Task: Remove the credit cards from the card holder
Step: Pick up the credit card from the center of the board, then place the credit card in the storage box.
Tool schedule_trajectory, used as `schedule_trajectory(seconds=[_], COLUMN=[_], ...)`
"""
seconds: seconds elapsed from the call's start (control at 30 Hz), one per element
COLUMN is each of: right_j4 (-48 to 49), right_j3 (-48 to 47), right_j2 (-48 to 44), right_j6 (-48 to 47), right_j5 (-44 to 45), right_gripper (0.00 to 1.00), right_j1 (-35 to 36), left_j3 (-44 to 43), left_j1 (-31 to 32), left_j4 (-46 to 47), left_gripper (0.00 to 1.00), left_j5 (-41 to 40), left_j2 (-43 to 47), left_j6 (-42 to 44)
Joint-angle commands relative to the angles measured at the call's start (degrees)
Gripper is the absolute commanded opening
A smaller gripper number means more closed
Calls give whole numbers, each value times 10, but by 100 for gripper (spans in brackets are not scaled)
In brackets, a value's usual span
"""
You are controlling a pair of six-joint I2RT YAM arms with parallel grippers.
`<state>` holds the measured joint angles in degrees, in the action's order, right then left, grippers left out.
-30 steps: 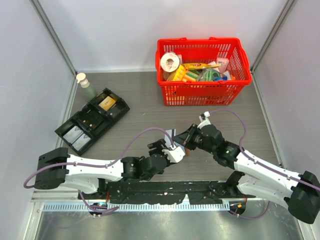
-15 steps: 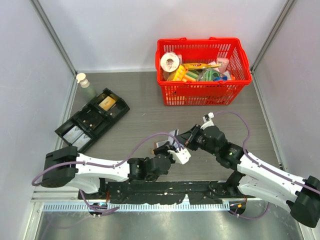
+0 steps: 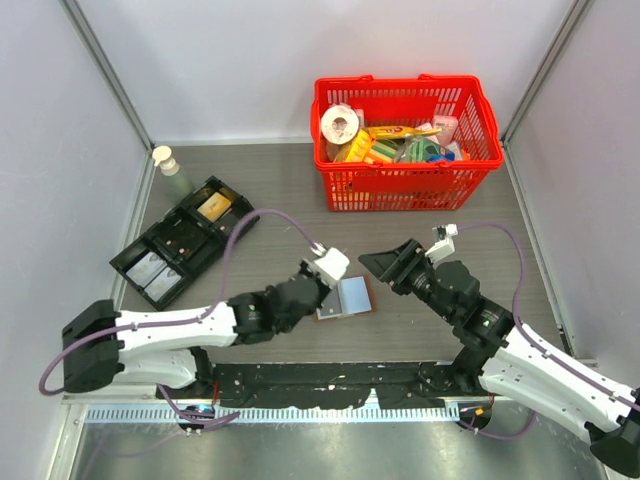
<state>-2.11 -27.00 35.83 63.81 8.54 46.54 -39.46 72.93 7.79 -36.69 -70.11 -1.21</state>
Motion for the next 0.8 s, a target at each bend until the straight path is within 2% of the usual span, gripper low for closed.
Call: schedule_trajectory(seconds=[0.0,0.17,0.27,0.4,0.57,0.77], right_j4=[-34,-72,-70,-69,-62,-59], right_j3=[-30,-33,-26,-22,-15,5], right_j2=[-23,-35,-35,-27,-16,-16], right_j6=[-77,-138,-165,-202,-243,-286], right_j5=[61,84,83,68,29,2], right_gripper=[74,78,78,78,78,78], right_j1=[0,1,0,0,0,0], left_j3=[30,54,64,83,41,-57], left_j1=[-111,-234,-329,-498,-679,-885], left_j4=[-21,-55,-74,-106,-277,-445], left_gripper=[0,0,0,0,0,0], left_j5=[159,266,364,470,492,478], left_j2=[78,140,171,205,220,199], left_j6=[-164,-258,-312,-382,-381,-291])
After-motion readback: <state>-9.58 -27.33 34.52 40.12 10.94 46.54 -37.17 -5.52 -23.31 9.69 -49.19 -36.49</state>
